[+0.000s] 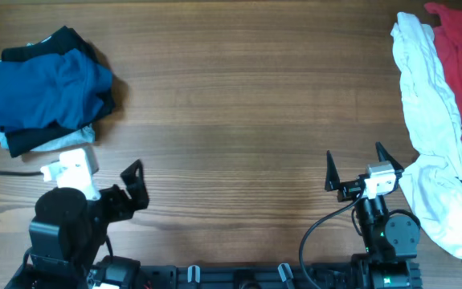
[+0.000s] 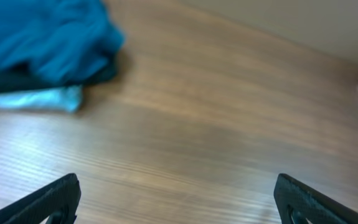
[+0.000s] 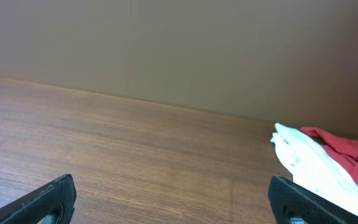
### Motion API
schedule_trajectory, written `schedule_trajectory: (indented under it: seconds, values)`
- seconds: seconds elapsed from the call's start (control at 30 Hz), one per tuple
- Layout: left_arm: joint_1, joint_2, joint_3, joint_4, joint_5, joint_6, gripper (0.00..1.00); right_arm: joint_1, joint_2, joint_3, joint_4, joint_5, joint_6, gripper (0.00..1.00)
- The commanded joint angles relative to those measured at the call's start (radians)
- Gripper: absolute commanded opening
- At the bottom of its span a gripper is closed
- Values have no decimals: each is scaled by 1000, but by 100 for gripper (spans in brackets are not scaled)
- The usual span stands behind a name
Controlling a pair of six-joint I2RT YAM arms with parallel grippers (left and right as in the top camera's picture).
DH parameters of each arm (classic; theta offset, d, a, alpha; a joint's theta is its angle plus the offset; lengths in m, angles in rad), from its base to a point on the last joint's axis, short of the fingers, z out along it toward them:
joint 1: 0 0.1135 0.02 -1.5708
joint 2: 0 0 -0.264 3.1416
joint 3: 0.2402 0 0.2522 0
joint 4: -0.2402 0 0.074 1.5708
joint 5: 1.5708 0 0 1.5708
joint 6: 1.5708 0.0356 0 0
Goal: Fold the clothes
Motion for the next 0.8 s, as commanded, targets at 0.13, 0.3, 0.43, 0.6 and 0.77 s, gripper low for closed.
schedule_trajectory:
  seconds: [0.13,0.3,0.43,0.6,0.77]
  values:
    - [178,-155,-143,-34,12,28,100,-7,-10,-1,6,-16,19,100]
    - [229,-320,-328,40,13,27,100,-7,-10,-1,6,-16,19,100]
    - [230,-418,-465,153,13,27,100,-7,-10,0,6,-17,19,100]
    - [218,-517,-643,367,13,27,100,-7,-10,-1,6,-17,19,100]
    - [213,-521,-750,610,12,31,100,-7,-10,-1,6,-16,19,100]
